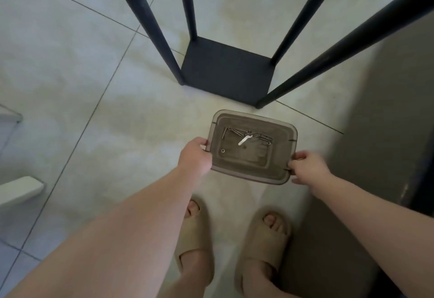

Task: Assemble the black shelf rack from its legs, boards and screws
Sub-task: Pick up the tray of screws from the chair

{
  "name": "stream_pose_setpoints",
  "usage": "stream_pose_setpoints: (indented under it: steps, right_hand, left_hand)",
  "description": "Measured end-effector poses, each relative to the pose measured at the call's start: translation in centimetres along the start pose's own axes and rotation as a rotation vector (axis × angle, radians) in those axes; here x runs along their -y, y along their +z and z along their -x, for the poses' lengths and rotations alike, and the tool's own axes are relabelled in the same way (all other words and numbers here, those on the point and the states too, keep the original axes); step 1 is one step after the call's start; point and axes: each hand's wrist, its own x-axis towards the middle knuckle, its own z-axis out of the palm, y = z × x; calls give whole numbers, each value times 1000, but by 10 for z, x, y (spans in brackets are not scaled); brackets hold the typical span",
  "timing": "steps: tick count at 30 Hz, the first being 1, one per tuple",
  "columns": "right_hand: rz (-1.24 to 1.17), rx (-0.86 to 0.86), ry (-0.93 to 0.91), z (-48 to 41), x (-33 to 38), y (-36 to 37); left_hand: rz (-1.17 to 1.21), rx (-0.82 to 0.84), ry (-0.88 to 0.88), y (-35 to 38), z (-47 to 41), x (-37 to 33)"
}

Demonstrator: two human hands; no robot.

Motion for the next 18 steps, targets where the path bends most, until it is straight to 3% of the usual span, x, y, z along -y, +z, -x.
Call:
stream_pose_setpoints:
  steps: [8, 12, 18]
  right_hand:
    - [53, 49, -21, 24, -2, -9]
    - [125, 126, -61, 89, 8, -36]
    - [289, 201, -289, 239, 50, -95]
  left_hand:
    - [-40, 39, -16, -2, 32, -6]
    - [-131, 60, -14, -24, 111, -16]
    - [-362, 92, 80, -76, 269, -55]
